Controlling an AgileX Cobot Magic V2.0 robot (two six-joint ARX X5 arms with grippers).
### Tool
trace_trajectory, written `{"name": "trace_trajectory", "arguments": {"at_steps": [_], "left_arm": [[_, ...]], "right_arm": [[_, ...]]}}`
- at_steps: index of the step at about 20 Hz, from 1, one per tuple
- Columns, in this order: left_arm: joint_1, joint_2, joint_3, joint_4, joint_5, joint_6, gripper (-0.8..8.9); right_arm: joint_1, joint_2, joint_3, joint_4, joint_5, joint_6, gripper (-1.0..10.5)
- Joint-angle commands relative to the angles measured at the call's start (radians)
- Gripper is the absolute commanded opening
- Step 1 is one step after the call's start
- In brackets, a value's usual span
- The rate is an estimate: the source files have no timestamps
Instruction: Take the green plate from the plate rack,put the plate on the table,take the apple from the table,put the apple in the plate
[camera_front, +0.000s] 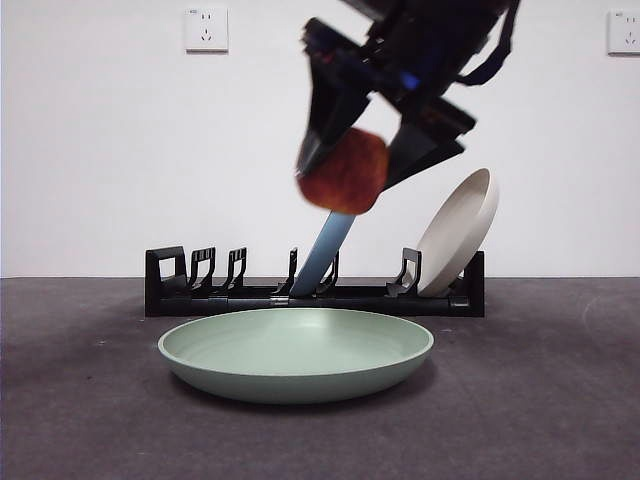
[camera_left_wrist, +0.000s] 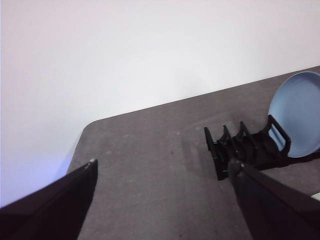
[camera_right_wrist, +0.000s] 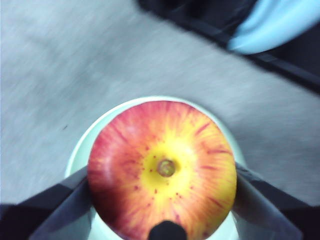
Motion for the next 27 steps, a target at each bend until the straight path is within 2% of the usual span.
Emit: {"name": "trace_trajectory", "arguments": {"at_steps": [1,12,13,18,19,20,27], "left_arm": [[0.014,-0.003,-0.001,0.002,-0.003,0.011,4.35],[0.014,-0.003,-0.001,-0.039,0.011,-0.001,4.35],[0.014,-0.003,-0.001,-0.043,0.011,-0.003,4.35],[0.014,-0.003,-0.001,-0.066,0.011,-0.021,4.35],[0.014,-0.003,-0.001,-0.067,0.011,-0.021,4.35],[0.014,-0.003,-0.001,-0.067,0.012,-0.021,4.35],[0.014,-0.003,-0.001,-0.07,0.013,-0.021,4.35]], "right_arm": [[0.032,0.049,-0.002,0.014,0.037,0.008,-0.1],[0.066,0.291,-0.002,0.016,0.049,-0.003,-0.1],[0.069,0.294,-0.002,0.016,0.049,-0.003,0.3],[0.077,0.294,-0.002,0.015,0.051,0.002,4.4],[0.077,0.294,-0.002,0.014,0.053,0.001,4.9],[0.077,0.294,-0.002,0.015,0.054,0.001,5.1],[0.078,0.283,-0.002,0.016,0.053,0.002,5.1]]}}
